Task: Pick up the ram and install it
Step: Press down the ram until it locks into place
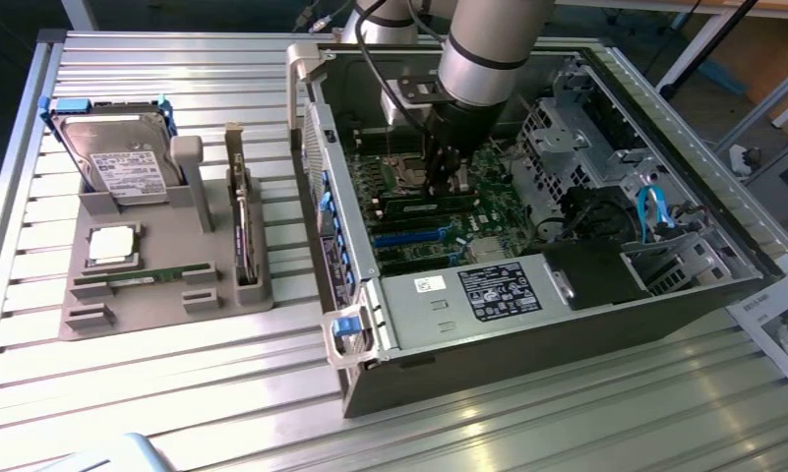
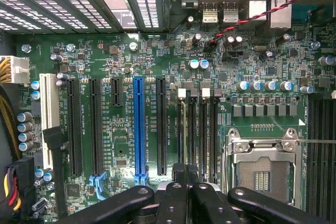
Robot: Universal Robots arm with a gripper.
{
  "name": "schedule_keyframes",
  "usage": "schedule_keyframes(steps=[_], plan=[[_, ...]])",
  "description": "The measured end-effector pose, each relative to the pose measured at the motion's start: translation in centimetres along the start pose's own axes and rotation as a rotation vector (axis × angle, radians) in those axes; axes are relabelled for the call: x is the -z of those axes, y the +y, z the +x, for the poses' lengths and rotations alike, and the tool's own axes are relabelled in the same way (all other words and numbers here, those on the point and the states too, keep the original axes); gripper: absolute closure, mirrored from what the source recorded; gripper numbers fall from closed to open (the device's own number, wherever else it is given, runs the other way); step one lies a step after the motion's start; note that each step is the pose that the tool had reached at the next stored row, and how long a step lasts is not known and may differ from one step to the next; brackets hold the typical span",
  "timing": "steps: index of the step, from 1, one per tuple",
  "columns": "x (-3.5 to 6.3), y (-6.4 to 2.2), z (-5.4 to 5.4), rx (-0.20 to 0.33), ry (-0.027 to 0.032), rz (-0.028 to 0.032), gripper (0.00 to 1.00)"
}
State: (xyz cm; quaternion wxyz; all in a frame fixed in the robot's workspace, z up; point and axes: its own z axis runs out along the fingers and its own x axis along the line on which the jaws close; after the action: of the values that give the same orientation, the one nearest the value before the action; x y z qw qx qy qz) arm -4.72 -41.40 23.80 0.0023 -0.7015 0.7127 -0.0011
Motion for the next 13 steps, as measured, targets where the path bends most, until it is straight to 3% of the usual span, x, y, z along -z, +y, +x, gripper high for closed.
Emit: schedule_keyframes(steps=[13], plan=[[-0.17, 0.00, 0.00, 0.000, 0.0000, 0.0000, 0.90]])
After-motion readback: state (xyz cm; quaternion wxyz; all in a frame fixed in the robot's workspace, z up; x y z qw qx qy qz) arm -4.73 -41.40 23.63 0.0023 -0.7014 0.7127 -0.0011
